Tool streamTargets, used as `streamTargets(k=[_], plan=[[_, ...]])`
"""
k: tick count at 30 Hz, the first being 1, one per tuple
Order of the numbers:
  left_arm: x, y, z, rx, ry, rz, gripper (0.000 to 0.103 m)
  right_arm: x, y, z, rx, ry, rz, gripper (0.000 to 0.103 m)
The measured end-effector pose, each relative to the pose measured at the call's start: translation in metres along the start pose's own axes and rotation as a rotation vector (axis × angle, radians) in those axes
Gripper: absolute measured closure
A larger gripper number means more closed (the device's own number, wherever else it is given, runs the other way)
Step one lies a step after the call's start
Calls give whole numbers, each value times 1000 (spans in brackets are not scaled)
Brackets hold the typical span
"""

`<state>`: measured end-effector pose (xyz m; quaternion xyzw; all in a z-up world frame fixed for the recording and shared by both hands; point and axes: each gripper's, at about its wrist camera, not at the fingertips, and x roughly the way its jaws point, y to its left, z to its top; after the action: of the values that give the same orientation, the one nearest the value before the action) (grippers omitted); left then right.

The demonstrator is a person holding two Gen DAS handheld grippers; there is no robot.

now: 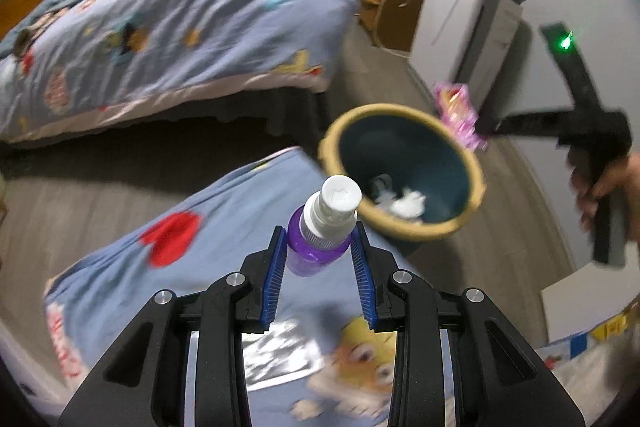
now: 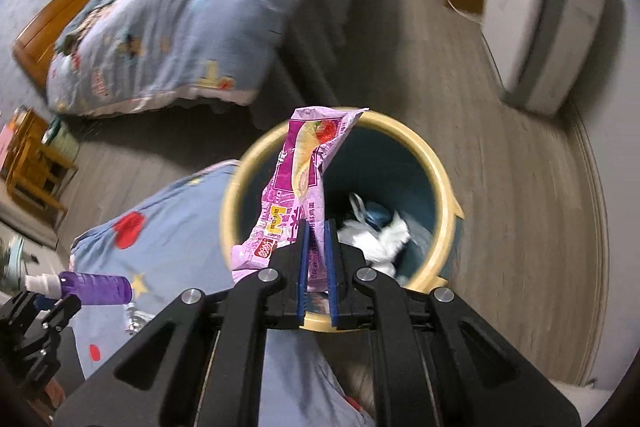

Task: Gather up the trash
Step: 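Carry the purple bottle and pink wrapper over the bin with both grippers, then open both grippers over the bin to drop bottle and wrapper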

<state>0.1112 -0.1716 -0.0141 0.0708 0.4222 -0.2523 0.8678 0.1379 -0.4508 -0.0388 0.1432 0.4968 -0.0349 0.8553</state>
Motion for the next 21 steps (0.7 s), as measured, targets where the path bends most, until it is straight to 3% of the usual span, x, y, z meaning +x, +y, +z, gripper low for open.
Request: streamTargets(k=[8, 14, 18, 19, 20, 21], plan=[[56, -61, 37, 71, 25, -68, 69, 32, -26, -8, 73, 83, -22, 96], [94, -71, 55, 59, 50, -64, 69, 48, -36, -13, 137, 111, 0, 96], [101, -74, 68, 68, 24, -59, 69, 48, -34, -11, 142, 98, -1, 94], [100, -74, 71, 70, 10, -57, 67, 48, -33, -10, 142, 90, 5, 91], [99, -74, 74, 70, 1, -54, 59, 47, -33, -10, 141, 84, 3, 86], [97, -73, 76, 68, -13, -47, 49, 45, -34, -10, 143, 78, 2, 67]])
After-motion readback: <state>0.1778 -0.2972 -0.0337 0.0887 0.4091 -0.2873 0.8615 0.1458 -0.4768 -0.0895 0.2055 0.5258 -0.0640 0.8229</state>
